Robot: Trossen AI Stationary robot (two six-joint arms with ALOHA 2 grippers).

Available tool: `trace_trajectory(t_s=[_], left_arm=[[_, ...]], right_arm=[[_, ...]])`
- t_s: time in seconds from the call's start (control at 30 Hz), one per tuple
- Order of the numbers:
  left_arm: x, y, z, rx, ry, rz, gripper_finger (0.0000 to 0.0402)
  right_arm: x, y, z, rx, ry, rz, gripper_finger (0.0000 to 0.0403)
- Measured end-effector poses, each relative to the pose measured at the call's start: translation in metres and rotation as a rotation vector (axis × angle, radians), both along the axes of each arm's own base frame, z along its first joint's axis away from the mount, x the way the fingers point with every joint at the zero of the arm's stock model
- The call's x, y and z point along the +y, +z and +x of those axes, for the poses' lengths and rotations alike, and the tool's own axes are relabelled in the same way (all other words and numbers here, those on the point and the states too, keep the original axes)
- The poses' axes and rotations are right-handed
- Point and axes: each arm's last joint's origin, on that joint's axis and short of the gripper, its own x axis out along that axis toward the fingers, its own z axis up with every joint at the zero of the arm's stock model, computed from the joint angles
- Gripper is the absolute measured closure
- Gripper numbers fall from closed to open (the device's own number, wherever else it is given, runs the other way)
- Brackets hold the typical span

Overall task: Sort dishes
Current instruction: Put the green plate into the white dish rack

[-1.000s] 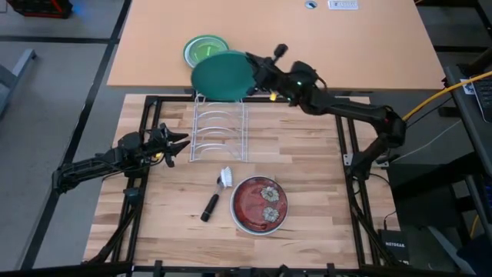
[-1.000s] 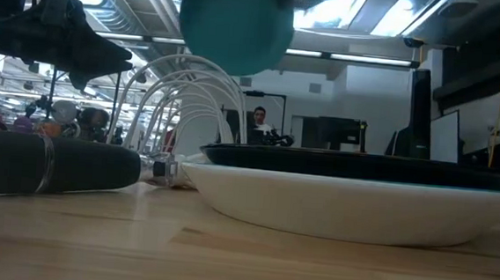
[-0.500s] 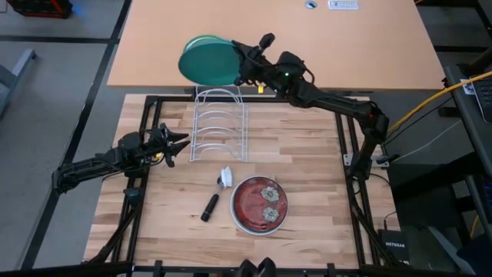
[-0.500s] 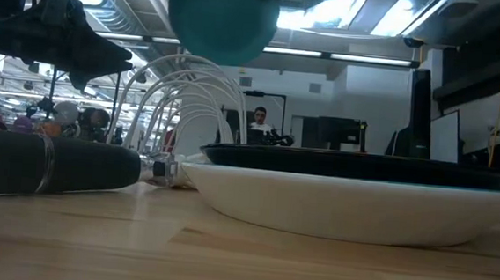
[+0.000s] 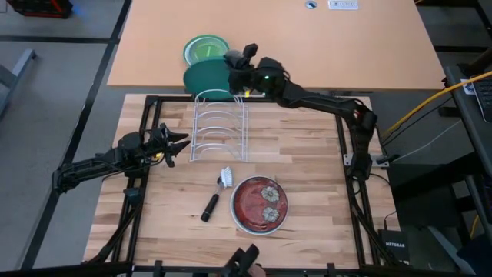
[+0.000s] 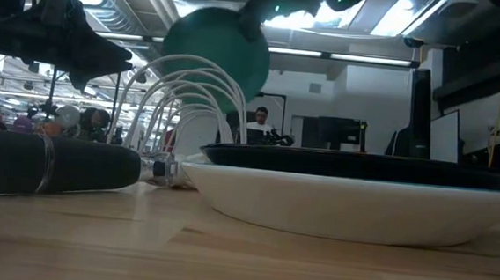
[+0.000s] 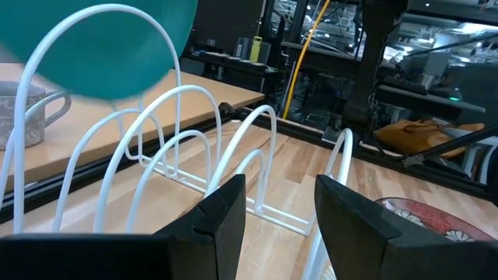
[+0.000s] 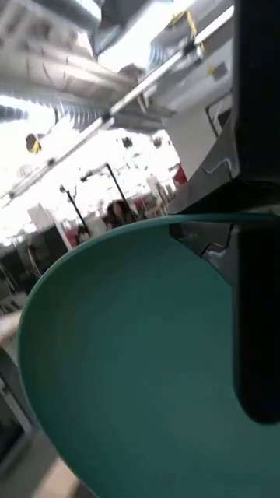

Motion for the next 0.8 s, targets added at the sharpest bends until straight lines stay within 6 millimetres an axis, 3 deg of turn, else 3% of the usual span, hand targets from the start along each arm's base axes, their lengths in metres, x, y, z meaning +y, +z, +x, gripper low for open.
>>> trace_trajectory(t_s=[0.33,0.5,0.8], left_arm=[[0.000,0.000,0.000,0.007,0.000,0.020,0.0258],[0.000,0.000,0.000,0.007,0.000,0.020,0.0258],[0.000,0.000,0.000,0.007,0.000,0.019,0.0258]], right_arm=[[-0.011,-0.060,0.025,0.191,0.000,0.084,0.0390],[-0.012,-0.081,0.030,0.272,0.034,0.122,0.0388],[-0.012,-0.087,0.032,0.294,0.044,0.135,0.0378]])
